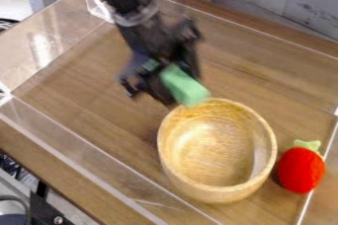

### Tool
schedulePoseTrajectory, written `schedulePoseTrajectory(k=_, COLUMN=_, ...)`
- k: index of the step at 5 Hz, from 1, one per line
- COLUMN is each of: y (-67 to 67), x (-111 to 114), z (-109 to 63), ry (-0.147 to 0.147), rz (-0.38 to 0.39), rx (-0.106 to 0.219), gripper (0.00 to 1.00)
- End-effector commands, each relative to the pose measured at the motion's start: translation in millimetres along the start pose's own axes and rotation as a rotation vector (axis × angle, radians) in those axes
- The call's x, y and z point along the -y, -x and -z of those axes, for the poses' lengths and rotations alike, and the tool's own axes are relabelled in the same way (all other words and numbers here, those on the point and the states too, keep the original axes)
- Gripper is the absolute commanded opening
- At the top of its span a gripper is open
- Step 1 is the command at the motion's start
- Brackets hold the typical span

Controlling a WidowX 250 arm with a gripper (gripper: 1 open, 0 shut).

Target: Remove the green stick from the brown bowl and put it on the table

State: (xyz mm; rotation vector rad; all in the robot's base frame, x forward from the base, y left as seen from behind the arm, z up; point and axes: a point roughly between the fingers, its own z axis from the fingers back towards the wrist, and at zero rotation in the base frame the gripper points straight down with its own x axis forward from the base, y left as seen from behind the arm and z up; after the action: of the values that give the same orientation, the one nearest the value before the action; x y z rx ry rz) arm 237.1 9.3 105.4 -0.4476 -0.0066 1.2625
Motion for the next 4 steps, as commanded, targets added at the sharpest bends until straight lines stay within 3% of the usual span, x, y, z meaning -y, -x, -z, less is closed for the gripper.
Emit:
schedulePoseTrajectory(k=1, y=15.6, x=19, z=6.5, ry=0.039, rz=0.084, rx=-0.008, gripper=0.0)
schedulePoseTrajectory(k=2, y=25.7, x=30, z=11.2, ry=0.047, rz=0.055, rx=0.005, gripper=0.0)
schedulePoseTrajectory(k=3, y=27.5, x=38, z=8.5, ry=0.056, rz=0.031, rx=0.013, gripper=0.0)
schedulePoseTrajectory(k=4, y=33.3, x=39, z=21.6, ry=0.054, rz=0.057, rx=0.004, gripper=0.0)
